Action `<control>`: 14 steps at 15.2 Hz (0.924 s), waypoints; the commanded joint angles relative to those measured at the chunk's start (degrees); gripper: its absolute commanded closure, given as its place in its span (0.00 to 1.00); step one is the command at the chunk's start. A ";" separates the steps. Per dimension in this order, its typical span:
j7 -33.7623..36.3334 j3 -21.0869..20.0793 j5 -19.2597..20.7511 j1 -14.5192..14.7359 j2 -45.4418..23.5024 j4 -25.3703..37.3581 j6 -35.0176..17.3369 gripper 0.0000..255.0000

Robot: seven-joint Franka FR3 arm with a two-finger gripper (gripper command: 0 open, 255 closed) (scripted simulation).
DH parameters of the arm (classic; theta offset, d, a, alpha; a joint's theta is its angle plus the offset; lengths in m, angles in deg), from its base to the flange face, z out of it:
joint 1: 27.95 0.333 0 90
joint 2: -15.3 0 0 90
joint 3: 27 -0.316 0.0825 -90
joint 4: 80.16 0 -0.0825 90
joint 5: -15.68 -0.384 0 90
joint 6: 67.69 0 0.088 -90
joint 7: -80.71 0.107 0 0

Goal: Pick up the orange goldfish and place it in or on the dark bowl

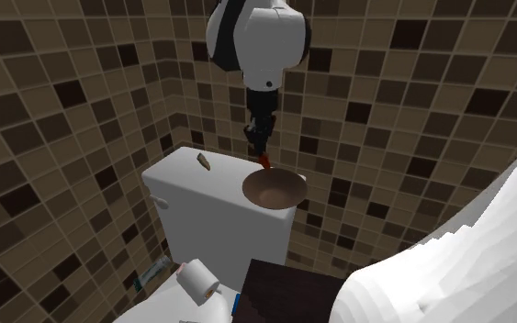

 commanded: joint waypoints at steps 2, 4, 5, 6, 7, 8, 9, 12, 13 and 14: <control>-4.40 1.29 -1.62 -2.01 4.25 -5.13 -0.96 1.00; -6.19 2.00 -2.10 -2.73 5.56 -7.52 -2.03 1.00; -6.09 2.01 -1.93 -2.71 5.03 -7.78 -2.81 1.00; -5.98 2.01 -1.76 -2.70 4.48 -8.03 -3.59 1.00; -5.87 2.01 -1.58 -2.69 3.93 -8.27 -4.36 1.00; -5.75 2.02 -1.39 -2.68 3.36 -8.49 -5.14 1.00; -5.63 2.03 -1.20 -2.66 2.77 -8.70 -5.92 1.00; -5.22 2.10 -0.55 -2.60 0.96 -9.26 -8.23 1.00; -5.07 2.14 -0.31 -2.57 0.33 -9.42 -9.00 1.00; -4.91 2.18 -0.07 -2.54 -0.31 -9.56 -9.76 1.00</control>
